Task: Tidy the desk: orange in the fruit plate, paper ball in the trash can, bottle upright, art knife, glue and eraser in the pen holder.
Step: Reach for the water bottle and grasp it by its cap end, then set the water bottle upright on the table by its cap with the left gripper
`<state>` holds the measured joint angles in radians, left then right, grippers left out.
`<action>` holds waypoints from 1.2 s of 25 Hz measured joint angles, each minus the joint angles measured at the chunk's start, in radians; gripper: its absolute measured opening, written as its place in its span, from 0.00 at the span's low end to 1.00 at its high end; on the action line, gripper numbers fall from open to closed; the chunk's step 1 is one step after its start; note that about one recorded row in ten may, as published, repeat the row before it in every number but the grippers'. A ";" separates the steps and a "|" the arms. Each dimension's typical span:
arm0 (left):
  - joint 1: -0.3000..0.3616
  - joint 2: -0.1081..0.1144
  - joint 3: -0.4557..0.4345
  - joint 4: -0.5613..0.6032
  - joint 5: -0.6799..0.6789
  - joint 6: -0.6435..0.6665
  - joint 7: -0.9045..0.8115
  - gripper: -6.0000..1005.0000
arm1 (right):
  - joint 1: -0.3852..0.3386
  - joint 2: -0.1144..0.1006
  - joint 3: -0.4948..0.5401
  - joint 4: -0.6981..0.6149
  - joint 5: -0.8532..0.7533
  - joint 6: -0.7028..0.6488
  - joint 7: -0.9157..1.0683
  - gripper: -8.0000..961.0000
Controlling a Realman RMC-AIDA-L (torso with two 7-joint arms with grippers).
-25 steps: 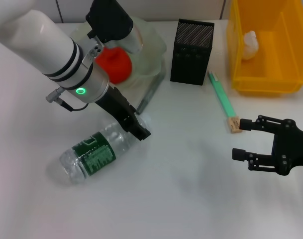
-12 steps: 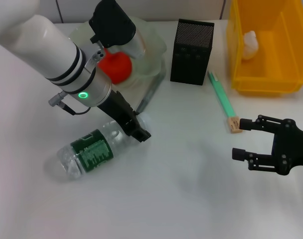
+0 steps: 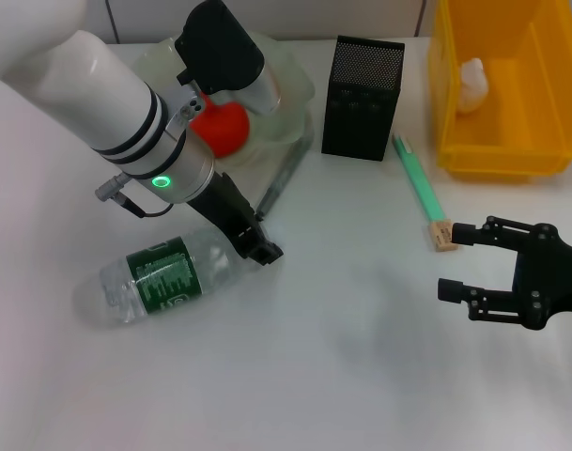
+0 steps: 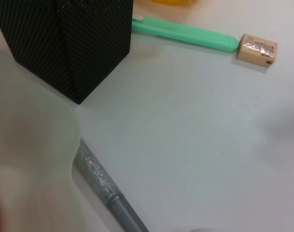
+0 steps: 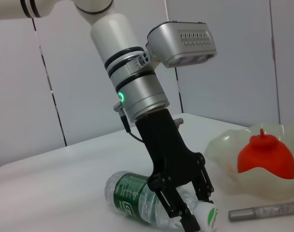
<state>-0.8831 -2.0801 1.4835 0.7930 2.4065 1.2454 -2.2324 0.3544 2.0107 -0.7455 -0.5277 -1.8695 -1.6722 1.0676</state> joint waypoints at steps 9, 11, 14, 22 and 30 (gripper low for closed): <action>-0.002 0.000 -0.011 0.018 -0.004 0.019 0.003 0.45 | 0.000 -0.001 0.000 0.000 0.000 0.000 0.000 0.81; 0.003 0.001 -0.015 0.029 -0.020 0.033 0.009 0.45 | 0.000 -0.001 0.000 0.000 0.000 0.000 0.000 0.81; 0.010 0.004 -0.040 0.056 -0.046 0.068 0.025 0.45 | 0.000 -0.001 0.000 0.000 0.000 0.000 0.000 0.81; 0.028 0.010 -0.199 0.097 -0.100 0.193 0.121 0.45 | 0.000 -0.002 0.000 -0.001 0.000 0.000 0.000 0.81; 0.063 0.011 -0.331 0.163 -0.104 0.292 0.194 0.45 | 0.000 -0.004 0.000 -0.003 0.000 -0.005 0.000 0.81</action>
<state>-0.8206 -2.0693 1.1521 0.9562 2.3030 1.5377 -2.0383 0.3543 2.0064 -0.7460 -0.5303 -1.8696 -1.6770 1.0676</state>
